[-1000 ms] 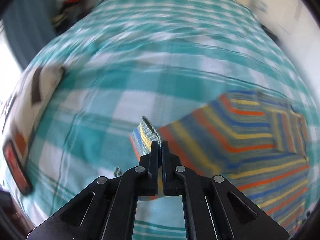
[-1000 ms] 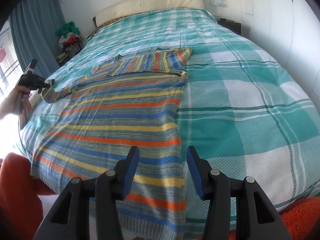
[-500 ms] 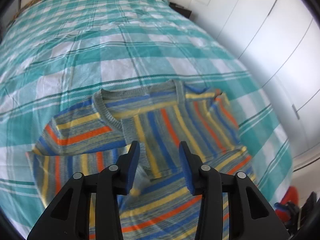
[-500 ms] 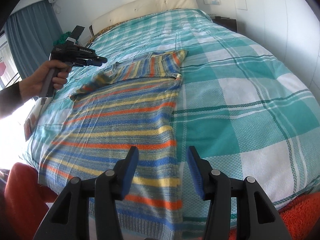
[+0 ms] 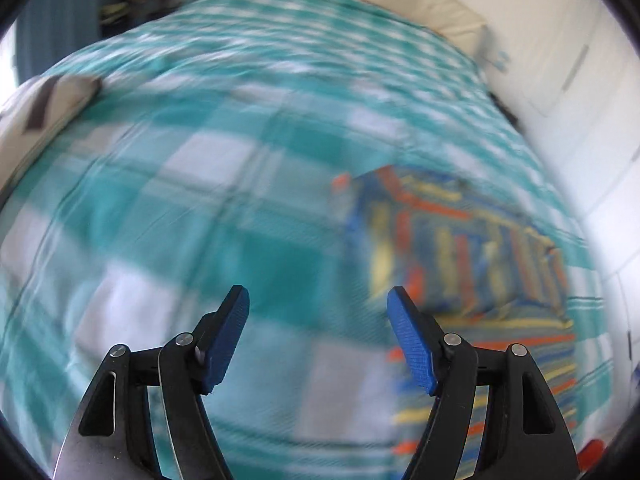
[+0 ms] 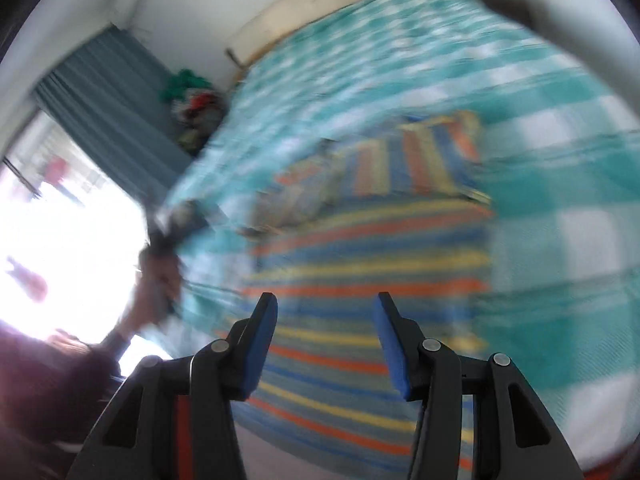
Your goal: Fold small clothes
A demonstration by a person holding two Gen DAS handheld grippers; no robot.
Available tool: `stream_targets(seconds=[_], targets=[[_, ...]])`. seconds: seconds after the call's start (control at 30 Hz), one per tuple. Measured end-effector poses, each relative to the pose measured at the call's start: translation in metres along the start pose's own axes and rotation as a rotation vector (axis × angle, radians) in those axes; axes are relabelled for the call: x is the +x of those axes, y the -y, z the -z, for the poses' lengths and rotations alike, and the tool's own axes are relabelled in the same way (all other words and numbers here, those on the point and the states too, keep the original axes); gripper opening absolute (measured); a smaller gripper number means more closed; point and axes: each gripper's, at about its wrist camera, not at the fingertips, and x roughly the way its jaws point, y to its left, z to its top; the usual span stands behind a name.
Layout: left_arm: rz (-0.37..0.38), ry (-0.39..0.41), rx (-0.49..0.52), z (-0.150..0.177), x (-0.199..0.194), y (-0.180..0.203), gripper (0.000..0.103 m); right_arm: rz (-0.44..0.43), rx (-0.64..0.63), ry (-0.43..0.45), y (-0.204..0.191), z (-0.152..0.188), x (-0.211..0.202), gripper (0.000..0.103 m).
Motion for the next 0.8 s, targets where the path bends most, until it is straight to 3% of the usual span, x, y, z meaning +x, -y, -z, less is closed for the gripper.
stream_targets(seconds=[0.1,0.2,0.3,0.43,0.47,0.53,0.67,0.8], targets=[[-0.055,0.003,-0.056,0.036,0.005,-0.036,0.074,-0.001,0.021,-0.024,-0.008,-0.056,0.068,0.050],[0.002,0.080,-0.094,0.061,0.002,-0.057,0.074,0.089,0.036,-0.077,0.009,-0.092,0.149,0.042],[0.022,0.086,-0.090,0.059,0.003,-0.054,0.080,0.140,0.065,-0.183,0.031,-0.102,0.215,0.039],[0.024,0.089,-0.014,0.062,0.005,-0.047,0.089,0.175,0.084,-0.251,0.045,-0.100,0.266,0.038],[0.026,0.089,-0.010,0.061,0.006,-0.047,0.090,0.182,0.098,-0.249,0.048,-0.099,0.273,0.034],[0.036,0.090,-0.014,0.061,0.007,-0.049,0.090,0.164,0.117,-0.223,0.051,-0.099,0.277,0.004],[0.049,0.096,-0.026,0.063,0.003,-0.054,0.090,0.153,0.041,-0.083,0.033,-0.118,0.229,0.002],[0.038,0.095,-0.013,0.063,0.005,-0.052,0.091,0.345,-0.017,0.017,0.045,-0.132,0.184,0.003]])
